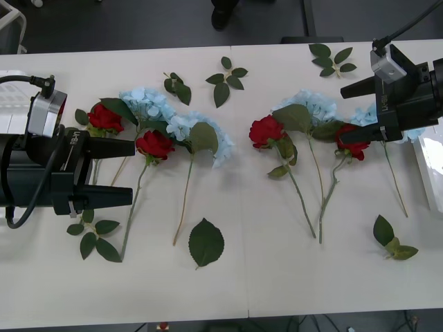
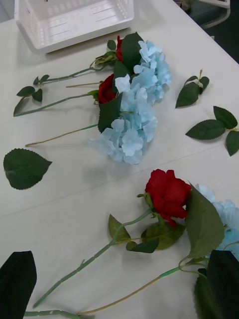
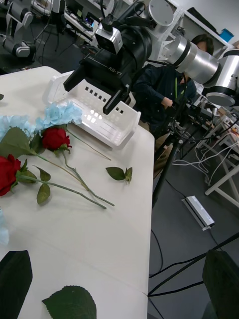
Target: Place the red flowers into the right box and the blue flowers into the left box. If a person shows an open palm, hand one flower to the person first, then continue sorting.
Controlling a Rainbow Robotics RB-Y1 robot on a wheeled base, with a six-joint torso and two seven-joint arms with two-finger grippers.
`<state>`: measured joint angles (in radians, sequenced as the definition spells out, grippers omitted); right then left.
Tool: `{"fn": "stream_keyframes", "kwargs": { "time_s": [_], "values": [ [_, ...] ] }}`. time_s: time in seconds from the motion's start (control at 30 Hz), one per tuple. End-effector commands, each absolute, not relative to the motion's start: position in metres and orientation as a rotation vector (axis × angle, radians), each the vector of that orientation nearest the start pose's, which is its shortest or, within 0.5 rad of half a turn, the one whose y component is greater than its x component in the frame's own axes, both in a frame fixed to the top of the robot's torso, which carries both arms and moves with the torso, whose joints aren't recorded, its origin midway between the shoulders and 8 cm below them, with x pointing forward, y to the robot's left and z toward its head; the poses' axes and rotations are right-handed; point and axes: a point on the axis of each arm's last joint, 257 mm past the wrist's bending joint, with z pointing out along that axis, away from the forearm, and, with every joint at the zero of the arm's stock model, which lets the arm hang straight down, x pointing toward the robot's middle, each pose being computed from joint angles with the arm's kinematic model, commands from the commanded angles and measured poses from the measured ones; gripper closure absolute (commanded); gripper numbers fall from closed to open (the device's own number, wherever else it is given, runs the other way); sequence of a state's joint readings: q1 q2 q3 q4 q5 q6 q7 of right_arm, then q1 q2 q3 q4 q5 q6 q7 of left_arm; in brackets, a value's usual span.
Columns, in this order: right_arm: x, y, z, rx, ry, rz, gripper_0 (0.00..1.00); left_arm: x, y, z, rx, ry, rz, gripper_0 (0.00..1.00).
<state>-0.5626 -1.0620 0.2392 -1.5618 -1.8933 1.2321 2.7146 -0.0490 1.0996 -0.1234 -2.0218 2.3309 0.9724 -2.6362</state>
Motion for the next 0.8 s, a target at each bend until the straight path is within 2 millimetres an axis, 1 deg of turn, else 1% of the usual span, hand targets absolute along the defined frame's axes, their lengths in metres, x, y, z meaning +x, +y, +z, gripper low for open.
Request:
{"fn": "stream_keyframes", "kwargs": {
  "time_s": [0.03, 0.07, 0.1, 0.13, 0.17, 0.2, 0.23, 0.3, 0.37, 0.43, 0.5, 0.57, 0.6, 0.63, 0.7, 0.77, 0.8],
  "values": [
    [0.448, -0.225, -0.132, -1.467, 1.792, 0.52, 0.0, 0.33, 0.127, -0.069, 1.166, 1.535, -1.026, 0.0],
    [0.449, -0.227, -0.132, -1.461, 1.795, 0.519, 0.0, 0.33, 0.127, -0.069, 1.166, 1.535, -1.026, 0.0],
    [0.45, -0.231, -0.128, -1.456, 1.798, 0.507, 0.0, 0.323, 0.122, -0.084, 1.123, 1.557, -1.093, 0.0],
    [0.45, -0.231, -0.129, -1.448, 1.799, 0.512, 0.0, 0.321, 0.121, -0.085, 1.119, 1.558, -1.103, 0.0],
    [0.451, -0.232, -0.126, -1.447, 1.797, 0.505, 0.0, 0.323, 0.12, -0.076, 1.103, 1.541, -1.116, 0.0],
    [0.451, -0.234, -0.123, -1.45, 1.796, 0.496, 0.0, 0.322, 0.12, -0.074, 1.096, 1.537, -1.127, 0.0],
    [0.453, -0.237, -0.119, -1.462, 1.792, 0.475, 0.0, 0.323, 0.12, -0.066, 1.082, 1.524, -1.139, 0.0],
    [0.454, -0.247, -0.117, -1.496, 1.799, 0.43, 0.0, 0.332, 0.126, -0.057, 1.065, 1.52, -1.105, 0.0],
    [0.453, -0.256, -0.118, -1.529, 1.815, 0.395, 0.0, 0.34, 0.134, -0.049, 1.066, 1.522, -1.055, 0.0],
    [0.452, -0.266, -0.123, -1.54, 1.859, 0.363, 0.0, 0.348, 0.14, -0.042, 1.067, 1.519, -1.006, 0.0],
    [0.456, -0.284, -0.135, -1.349, 2.094, 0.379, 0.0, 0.363, 0.152, -0.036, 1.085, 1.508, -0.89, 0.0],
    [0.459, -0.291, -0.144, -1.238, 2.202, 0.376, 0.0, 0.374, 0.16, -0.035, 1.098, 1.505, -0.804, 0.0],
    [0.465, -0.298, -0.149, -1.135, 2.276, 0.359, 0.0, 0.386, 0.168, -0.035, 1.1, 1.505, -0.724, 0.0],
    [0.468, -0.3, -0.152, -1.094, 2.3, 0.352, 0.0, 0.391, 0.171, -0.034, 1.096, 1.508, -0.699, 0.0],
    [0.481, -0.314, -0.159, -0.929, 2.381, 0.294, 0.0, 0.407, 0.183, -0.039, 1.038, 1.58, -0.656, 0.0],
    [0.489, -0.329, -0.167, -0.798, 2.449, 0.245, 0.0, 0.424, 0.198, -0.044, 0.997, 1.634, -0.609, 0.0],
    [0.49, -0.333, -0.169, -0.768, 2.465, 0.234, 0.0, 0.429, 0.203, -0.046, 0.979, 1.654, -0.6, 0.0]
  ]
}}
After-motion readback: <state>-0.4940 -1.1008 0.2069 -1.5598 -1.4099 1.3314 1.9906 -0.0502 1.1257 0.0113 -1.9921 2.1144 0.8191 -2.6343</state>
